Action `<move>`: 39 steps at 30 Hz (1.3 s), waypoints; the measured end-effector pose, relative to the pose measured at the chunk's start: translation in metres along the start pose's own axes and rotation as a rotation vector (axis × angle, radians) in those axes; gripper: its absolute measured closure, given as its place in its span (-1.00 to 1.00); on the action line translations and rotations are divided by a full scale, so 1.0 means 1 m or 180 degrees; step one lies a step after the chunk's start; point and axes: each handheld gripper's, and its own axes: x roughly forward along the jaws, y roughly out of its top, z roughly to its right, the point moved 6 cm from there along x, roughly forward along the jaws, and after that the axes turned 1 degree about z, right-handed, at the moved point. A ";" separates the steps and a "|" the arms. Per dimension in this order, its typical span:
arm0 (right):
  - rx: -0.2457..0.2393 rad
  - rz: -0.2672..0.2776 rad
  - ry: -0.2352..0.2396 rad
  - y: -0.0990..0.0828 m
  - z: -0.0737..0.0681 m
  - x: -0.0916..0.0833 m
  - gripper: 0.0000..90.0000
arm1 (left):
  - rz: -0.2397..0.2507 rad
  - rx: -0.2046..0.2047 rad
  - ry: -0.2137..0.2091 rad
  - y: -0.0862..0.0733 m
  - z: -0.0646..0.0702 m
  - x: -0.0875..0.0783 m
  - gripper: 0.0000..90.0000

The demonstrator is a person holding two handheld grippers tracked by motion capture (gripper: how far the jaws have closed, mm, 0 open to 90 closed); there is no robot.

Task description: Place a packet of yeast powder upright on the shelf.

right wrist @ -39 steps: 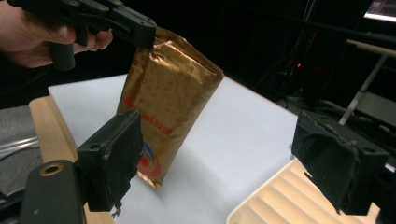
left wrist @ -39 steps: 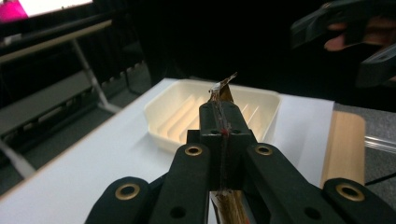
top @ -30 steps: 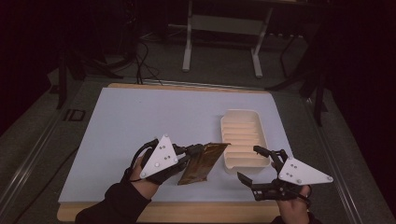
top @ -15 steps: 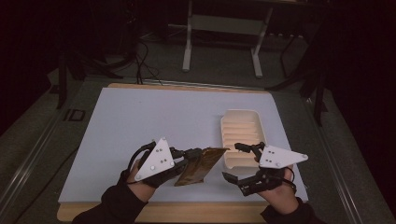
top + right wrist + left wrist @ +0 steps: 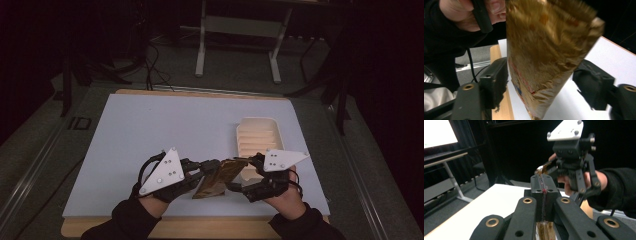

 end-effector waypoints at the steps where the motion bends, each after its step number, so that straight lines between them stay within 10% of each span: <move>1: -0.0010 -0.0012 0.0025 -0.001 -0.001 0.001 -0.19 | 0.0019 0.0002 0.0001 0.001 0.001 0.001 1.00; 11: -0.0088 -0.0168 0.0296 -0.004 -0.001 -0.002 0.51 | -0.0029 -0.0030 -0.0002 -0.002 0.001 0.002 1.00; 24: -0.0133 -0.0365 0.0465 -0.002 0.001 0.001 0.58 | -0.0069 -0.0180 -0.0195 -0.008 -0.010 -0.002 0.91; 30: -0.0195 -0.0374 0.0441 0.000 0.008 -0.001 0.58 | 0.0032 -0.0288 -0.0247 -0.011 -0.021 -0.007 0.43; 36: -0.0223 -0.0345 0.0380 0.005 0.020 -0.008 0.58 | 0.0046 -0.0708 -0.0315 -0.015 -0.028 -0.011 -0.18; 39: -0.0249 -0.0319 0.0354 0.010 0.026 -0.012 0.58 | 0.0011 -0.0676 -0.0267 -0.020 -0.031 -0.010 -0.31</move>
